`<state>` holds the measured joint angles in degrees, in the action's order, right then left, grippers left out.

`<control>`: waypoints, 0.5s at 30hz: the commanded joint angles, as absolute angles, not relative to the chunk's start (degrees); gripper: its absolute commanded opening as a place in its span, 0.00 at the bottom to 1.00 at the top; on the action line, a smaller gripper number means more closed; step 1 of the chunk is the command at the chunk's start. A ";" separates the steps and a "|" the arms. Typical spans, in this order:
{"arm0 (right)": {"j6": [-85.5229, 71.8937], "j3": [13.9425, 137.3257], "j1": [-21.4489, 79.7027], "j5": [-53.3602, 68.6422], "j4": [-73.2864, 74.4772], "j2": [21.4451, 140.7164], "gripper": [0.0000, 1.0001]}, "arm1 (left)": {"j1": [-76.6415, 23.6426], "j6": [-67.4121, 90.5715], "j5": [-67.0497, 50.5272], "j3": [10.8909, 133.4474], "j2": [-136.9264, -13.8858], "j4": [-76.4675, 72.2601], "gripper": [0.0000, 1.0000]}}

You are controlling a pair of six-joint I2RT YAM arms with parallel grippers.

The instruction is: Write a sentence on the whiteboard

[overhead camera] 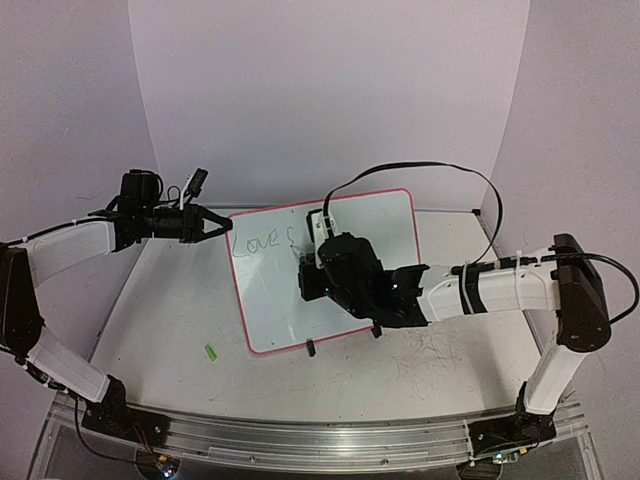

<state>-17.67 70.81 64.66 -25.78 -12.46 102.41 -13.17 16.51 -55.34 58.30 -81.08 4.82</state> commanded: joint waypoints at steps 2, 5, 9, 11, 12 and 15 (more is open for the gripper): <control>-16.46 71.08 64.56 -23.24 -16.05 100.22 0.00 | -13.62 16.00 -57.62 58.04 -80.09 2.27 0.13; -16.13 70.62 64.46 -23.74 -16.59 98.72 0.00 | -13.56 16.00 -57.65 57.93 -80.06 2.28 0.13; -15.73 70.35 63.94 -24.41 -16.65 97.93 0.00 | -13.62 16.00 -57.70 58.00 -79.91 2.29 0.13; -15.86 70.32 63.49 -24.73 -16.70 98.15 0.00 | -13.58 15.99 -57.72 57.97 -79.82 2.29 0.13; -15.90 70.26 63.40 -24.74 -16.70 98.17 0.00 | -13.59 15.96 -57.74 57.95 -79.81 2.31 0.13; -15.83 70.44 63.19 -25.13 -16.62 98.43 0.00 | -13.62 15.90 -57.69 57.87 -79.85 2.28 0.13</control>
<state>-16.47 70.37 63.73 -24.00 -14.59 100.43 -13.19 16.51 -55.83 58.30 -81.08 4.82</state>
